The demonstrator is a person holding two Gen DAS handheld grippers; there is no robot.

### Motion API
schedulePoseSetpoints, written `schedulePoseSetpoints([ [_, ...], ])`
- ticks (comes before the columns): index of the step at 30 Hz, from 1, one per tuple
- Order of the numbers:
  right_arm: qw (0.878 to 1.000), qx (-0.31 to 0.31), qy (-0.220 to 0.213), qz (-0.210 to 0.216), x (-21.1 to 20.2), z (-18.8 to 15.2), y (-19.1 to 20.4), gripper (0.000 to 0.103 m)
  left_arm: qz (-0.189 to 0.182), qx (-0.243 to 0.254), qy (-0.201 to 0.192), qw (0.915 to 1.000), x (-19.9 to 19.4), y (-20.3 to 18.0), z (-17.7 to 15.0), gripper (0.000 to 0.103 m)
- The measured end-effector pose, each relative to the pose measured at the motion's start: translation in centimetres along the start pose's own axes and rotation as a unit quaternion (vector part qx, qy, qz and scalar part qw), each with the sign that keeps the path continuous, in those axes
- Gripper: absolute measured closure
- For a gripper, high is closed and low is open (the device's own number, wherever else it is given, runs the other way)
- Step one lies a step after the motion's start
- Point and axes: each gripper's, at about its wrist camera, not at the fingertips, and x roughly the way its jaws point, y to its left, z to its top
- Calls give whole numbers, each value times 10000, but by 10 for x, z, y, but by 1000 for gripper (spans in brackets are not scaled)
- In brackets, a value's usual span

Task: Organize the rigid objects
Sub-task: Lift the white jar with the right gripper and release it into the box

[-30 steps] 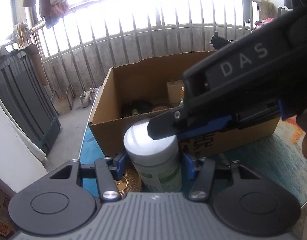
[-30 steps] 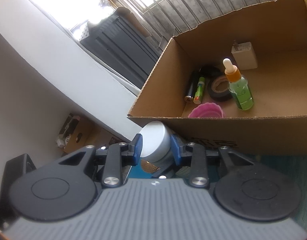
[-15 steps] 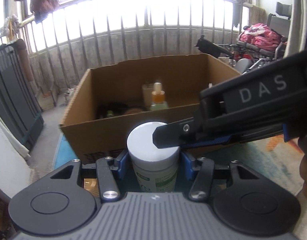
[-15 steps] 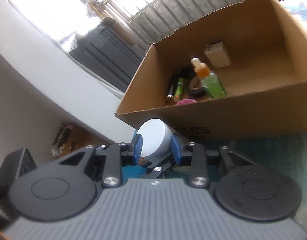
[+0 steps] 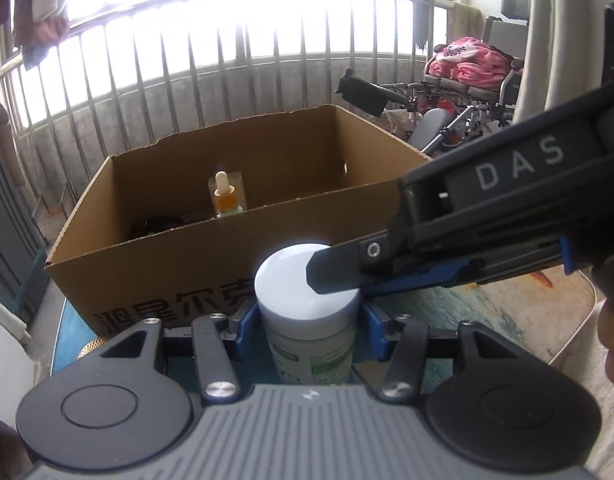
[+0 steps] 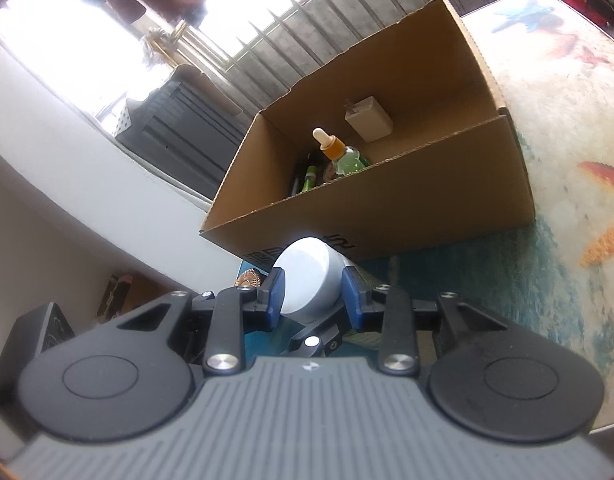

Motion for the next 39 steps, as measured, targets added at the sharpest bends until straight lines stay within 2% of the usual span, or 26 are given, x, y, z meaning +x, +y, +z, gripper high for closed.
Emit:
schedulePoseSetpoints([
  [19, 9998, 150, 78, 77, 9, 3, -8, 72, 55, 163, 105, 9998, 22, 7, 8, 47],
  [25, 9997, 192, 89, 109, 9, 4, -10, 72, 149, 109, 259, 9995, 24, 5, 13, 48],
  [39, 9998, 56, -23, 179, -4, 4, 1, 72, 203, 37, 217, 9996, 6, 8, 20, 48],
])
